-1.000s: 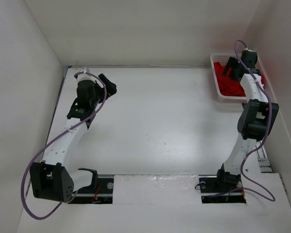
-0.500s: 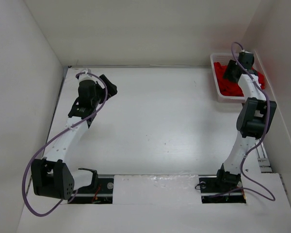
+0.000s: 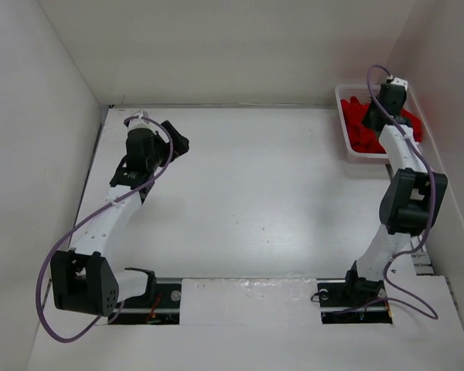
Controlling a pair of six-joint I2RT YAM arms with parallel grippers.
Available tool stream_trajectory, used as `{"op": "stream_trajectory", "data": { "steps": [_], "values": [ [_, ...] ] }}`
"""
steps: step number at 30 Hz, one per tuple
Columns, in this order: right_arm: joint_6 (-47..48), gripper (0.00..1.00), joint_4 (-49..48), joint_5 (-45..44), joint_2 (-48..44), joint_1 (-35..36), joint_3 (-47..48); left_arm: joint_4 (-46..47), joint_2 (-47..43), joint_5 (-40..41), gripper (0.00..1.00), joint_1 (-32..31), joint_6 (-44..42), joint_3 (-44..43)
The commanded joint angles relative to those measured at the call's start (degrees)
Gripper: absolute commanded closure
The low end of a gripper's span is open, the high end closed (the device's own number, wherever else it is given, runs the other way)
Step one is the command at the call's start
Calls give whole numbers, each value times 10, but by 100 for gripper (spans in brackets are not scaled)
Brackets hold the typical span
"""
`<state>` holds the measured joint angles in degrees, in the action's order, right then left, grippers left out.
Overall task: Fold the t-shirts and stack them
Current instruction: Grab crumpled tshirt from bin with the right arm, then move the tshirt to the center of the board
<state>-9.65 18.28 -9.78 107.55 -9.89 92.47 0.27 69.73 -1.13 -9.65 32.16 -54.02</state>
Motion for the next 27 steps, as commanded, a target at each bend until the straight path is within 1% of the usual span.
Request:
{"op": "stream_trajectory", "data": {
  "steps": [1,6,10,12,18,19,22,23,24,27],
  "values": [
    [-23,100,-79,-78,-113,19,-11,19,1,-20,0,0,-3,1],
    [-41,100,-96,-102,-230,57,-47,24,1,-48,0,0,-8,1],
    [-47,100,-107,-116,-294,91,-53,37,1,-68,0,0,-8,7],
    [-47,100,-107,-123,-311,109,-38,32,1,-73,0,0,-8,7],
    [-20,100,-58,-110,-329,157,74,44,-12,-80,0,0,-8,7],
    [-3,100,-43,-99,-329,177,110,44,-19,-80,0,0,-8,7],
    [13,100,-20,-75,-314,213,163,49,-35,-85,0,0,-8,7],
    [20,100,-7,-75,-308,242,208,55,-41,-91,0,0,-8,7],
    [25,100,21,-69,-293,258,231,55,-41,-91,0,0,-8,7],
    [38,100,35,-69,-278,315,289,55,-55,-96,0,0,-8,7]
  ]
}}
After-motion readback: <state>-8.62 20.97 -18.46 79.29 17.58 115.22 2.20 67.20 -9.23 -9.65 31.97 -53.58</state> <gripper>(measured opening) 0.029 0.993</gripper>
